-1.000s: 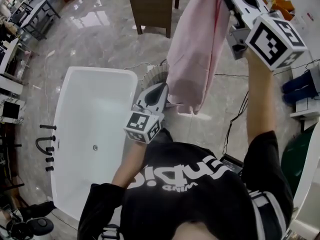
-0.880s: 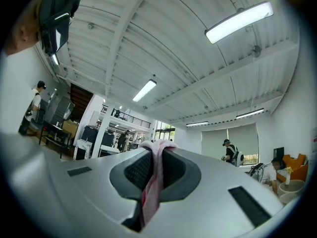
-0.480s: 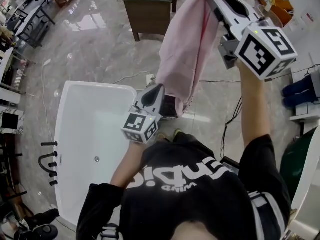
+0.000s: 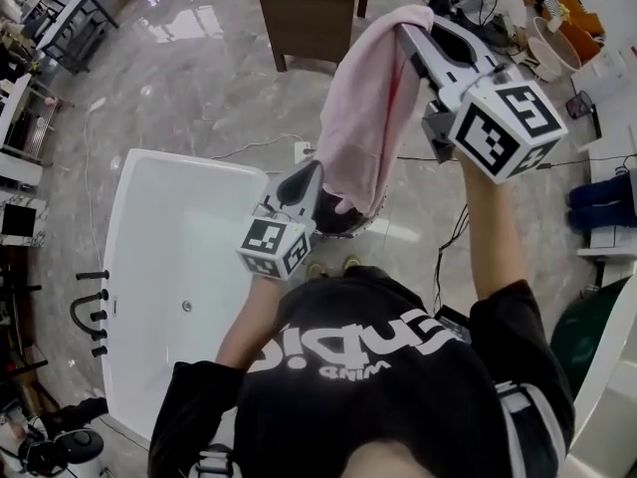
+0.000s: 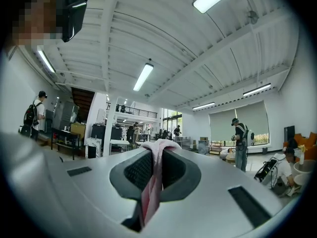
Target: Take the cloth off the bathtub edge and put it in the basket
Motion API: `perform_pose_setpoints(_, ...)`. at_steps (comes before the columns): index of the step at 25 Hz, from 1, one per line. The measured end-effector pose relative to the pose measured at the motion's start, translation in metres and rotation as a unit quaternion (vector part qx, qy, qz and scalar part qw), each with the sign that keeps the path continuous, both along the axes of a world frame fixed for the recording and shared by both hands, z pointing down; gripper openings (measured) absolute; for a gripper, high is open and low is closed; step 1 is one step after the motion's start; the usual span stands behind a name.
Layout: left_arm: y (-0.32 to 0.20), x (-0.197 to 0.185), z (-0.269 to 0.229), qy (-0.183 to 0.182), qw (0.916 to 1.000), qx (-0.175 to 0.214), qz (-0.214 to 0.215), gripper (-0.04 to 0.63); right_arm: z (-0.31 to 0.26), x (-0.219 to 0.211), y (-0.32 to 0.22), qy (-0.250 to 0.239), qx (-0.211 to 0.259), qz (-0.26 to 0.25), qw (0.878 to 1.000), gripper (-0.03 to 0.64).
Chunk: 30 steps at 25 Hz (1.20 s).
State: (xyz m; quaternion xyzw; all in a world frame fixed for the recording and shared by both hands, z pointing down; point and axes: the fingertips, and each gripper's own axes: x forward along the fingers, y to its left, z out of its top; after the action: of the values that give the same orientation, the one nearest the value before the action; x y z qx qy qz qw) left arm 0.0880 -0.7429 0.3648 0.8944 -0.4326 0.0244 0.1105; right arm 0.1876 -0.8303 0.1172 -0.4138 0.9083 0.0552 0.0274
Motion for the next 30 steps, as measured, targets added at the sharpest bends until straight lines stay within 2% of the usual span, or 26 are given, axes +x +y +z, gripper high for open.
perform_pose_setpoints(8,-0.010,0.001,0.017,-0.006,0.9997,-0.022,-0.008,0.014,0.075,0.001,-0.006,0.014,-0.056,-0.012,0.998,0.017)
perform_pose_setpoints(16,-0.028,-0.007,0.064,-0.014,0.9984,-0.051,-0.020,0.014,0.197,-0.003,-0.002,0.034,-0.110,-0.022,0.993,0.017)
perform_pose_setpoints(22,-0.048,-0.013,0.143,-0.011,0.9944,-0.102,-0.025,0.014,0.314,-0.009,-0.010,0.026,-0.177,-0.014,0.984,0.017)
perform_pose_setpoints(26,-0.067,-0.016,0.210,-0.008,0.9934,-0.112,-0.022,0.014,0.416,-0.017,-0.016,0.039,-0.213,-0.010,0.976,0.017)
perform_pose_setpoints(30,-0.079,-0.015,0.282,-0.012,0.9911,-0.130,-0.025,0.014,0.525,-0.018,-0.011,0.060,-0.260,-0.005,0.964,0.017)
